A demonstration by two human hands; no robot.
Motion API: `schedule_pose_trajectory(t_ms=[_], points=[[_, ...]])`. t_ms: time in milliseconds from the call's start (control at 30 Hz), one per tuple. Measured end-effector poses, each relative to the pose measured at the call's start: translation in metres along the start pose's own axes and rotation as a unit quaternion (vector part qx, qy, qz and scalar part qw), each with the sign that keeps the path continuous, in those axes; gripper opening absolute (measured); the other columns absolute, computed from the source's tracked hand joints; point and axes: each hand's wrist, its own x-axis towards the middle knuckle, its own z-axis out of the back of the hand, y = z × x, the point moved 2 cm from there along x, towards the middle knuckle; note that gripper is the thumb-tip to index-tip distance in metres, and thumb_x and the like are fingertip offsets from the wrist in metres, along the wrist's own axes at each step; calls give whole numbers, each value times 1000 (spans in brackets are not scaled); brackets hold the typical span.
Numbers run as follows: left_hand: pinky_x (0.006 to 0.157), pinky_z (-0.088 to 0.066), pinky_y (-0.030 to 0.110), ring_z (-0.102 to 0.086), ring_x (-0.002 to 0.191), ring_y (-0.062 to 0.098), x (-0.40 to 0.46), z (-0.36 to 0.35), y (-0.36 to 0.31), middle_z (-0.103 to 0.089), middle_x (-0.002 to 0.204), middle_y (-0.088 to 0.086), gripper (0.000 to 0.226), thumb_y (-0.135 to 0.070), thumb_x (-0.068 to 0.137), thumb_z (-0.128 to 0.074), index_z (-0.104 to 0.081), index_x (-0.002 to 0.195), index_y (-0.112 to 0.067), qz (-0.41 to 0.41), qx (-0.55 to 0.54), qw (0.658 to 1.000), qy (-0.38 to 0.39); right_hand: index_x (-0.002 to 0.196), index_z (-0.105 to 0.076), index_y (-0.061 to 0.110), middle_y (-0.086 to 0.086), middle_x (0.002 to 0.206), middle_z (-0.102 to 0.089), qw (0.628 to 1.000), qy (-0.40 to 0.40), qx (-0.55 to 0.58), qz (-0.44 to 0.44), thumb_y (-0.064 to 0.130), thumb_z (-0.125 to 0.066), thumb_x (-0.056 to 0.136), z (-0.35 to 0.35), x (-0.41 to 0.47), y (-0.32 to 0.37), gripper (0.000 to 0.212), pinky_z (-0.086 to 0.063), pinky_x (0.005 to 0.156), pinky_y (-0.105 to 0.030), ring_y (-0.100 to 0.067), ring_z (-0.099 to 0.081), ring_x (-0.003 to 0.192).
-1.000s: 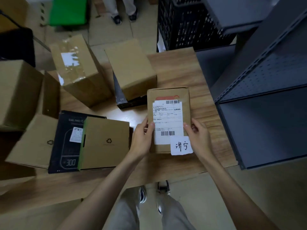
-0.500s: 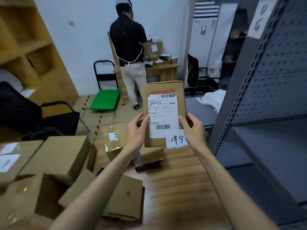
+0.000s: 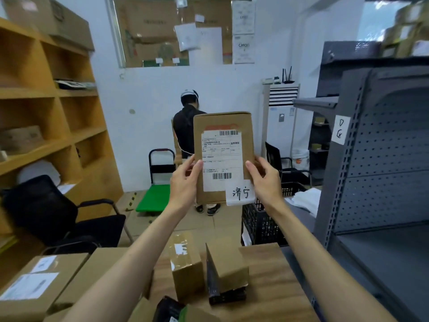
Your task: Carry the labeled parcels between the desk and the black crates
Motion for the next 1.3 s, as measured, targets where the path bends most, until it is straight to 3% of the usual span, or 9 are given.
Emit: schedule_pose_trajectory(t_ms=[300, 433, 567, 667, 767, 933, 1033, 1133, 1300], points=[[79, -57, 18, -64, 117, 11, 9, 27, 8, -66, 130, -3, 50, -45, 99, -60, -56, 145, -24, 7, -30, 1000, 3, 131, -61, 12, 6, 116, -71, 1000, 11, 20, 6, 21, -51, 104, -31, -5, 7, 30, -54, 85, -16, 3, -67, 102], [93, -57, 29, -62, 121, 10, 11, 40, 15, -64, 135, -6, 57, -55, 96, -59, -55, 145, -27, 9, -28, 1000, 3, 132, -61, 12, 6, 117, -70, 1000, 18, 14, 10, 23, -49, 105, -46, -2, 4, 31, -55, 96, -29, -6, -67, 108], [94, -56, 25, -63, 115, 1, 8, 64, 22, -66, 132, -7, 52, -51, 98, -59, -56, 144, -27, 25, -21, 999, -33, 137, -57, 16, 6, 120, -70, 998, 58, 8, 4, 30, -48, 105, -73, 6, 2, 36, -58, 92, -37, -8, -67, 109], [70, -49, 6, -61, 89, -20, 10, 93, 15, -63, 111, -21, 36, -31, 105, -54, -45, 139, -33, 22, 3, 996, -82, 140, -54, 15, 4, 120, -69, 994, 105, 29, 5, 29, -47, 105, -112, 17, 7, 38, -61, 78, -27, -5, -69, 102], [81, -45, 11, -57, 107, -5, 11, 140, 10, -57, 135, -11, 51, -38, 103, -56, -46, 150, -22, 25, 48, 987, -150, 134, -57, 15, 5, 113, -70, 983, 167, 71, 15, 22, -47, 106, -162, 22, 21, 31, -58, 64, -20, -3, -72, 90], [94, -54, 28, -58, 120, 9, -20, 235, -1, -60, 139, -7, 55, -48, 101, -56, -49, 149, -23, 37, 112, 956, -269, 134, -59, 10, -2, 125, -68, 951, 281, 129, 21, 39, -51, 102, -259, -4, 53, 44, -55, 97, -43, -16, -67, 112], [90, -56, 25, -62, 113, 2, -64, 283, -15, -65, 123, -19, 48, -49, 100, -57, -56, 143, -27, 40, 134, 930, -341, 145, -51, 13, -1, 143, -57, 922, 353, 155, 27, 46, -51, 100, -316, -36, 74, 56, -41, 113, -39, -14, -52, 131], [98, -56, 43, -64, 120, 11, -121, 330, -27, -67, 132, -10, 60, -60, 92, -59, -60, 141, -25, 56, 185, 886, -422, 140, -55, 13, 3, 134, -62, 887, 418, 188, 51, 33, -50, 104, -361, -82, 100, 41, -48, 101, -30, -9, -58, 118], [101, -55, 38, -62, 123, 17, -230, 393, -71, -65, 136, -2, 56, -51, 98, -58, -60, 141, -14, 71, 252, 803, -535, 141, -54, 21, 6, 128, -66, 817, 524, 227, 82, 47, -47, 101, -417, -192, 156, 48, -56, 94, -39, -12, -63, 115]])
